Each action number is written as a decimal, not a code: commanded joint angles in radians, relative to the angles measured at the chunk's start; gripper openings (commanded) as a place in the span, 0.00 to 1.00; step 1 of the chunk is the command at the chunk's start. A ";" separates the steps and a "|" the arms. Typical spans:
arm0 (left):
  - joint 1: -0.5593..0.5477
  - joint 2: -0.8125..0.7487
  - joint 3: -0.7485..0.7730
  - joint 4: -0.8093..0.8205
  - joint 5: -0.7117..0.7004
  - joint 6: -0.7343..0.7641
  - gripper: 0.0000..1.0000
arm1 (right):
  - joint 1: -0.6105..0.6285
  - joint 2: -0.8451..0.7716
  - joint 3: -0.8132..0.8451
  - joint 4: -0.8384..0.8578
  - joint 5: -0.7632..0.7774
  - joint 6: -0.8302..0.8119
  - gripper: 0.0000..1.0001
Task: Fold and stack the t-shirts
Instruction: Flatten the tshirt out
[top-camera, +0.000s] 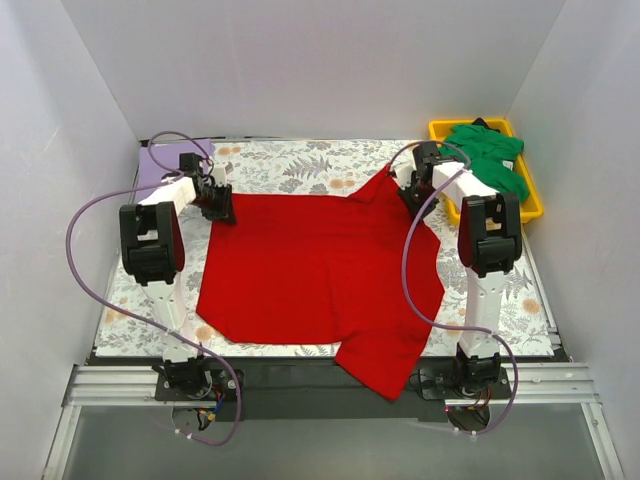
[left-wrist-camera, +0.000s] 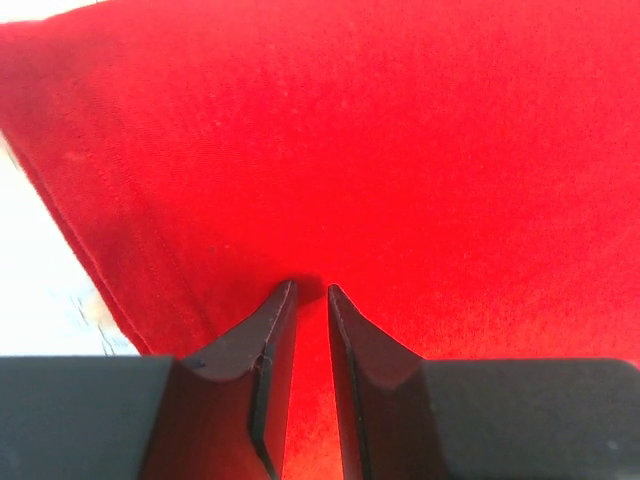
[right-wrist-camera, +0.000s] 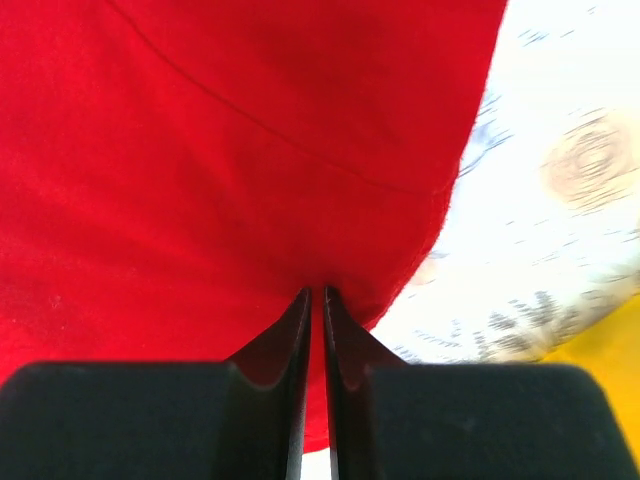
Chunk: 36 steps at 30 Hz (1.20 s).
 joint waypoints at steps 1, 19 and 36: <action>0.001 0.112 0.068 0.021 -0.041 -0.006 0.18 | -0.028 0.084 0.088 0.061 0.067 -0.001 0.14; 0.001 -0.230 0.139 -0.353 0.265 0.308 0.44 | 0.015 -0.377 0.039 -0.201 -0.197 -0.219 0.63; -0.082 -0.506 -0.397 -0.223 -0.121 0.372 0.40 | 0.167 -0.546 -0.537 -0.095 -0.082 -0.111 0.49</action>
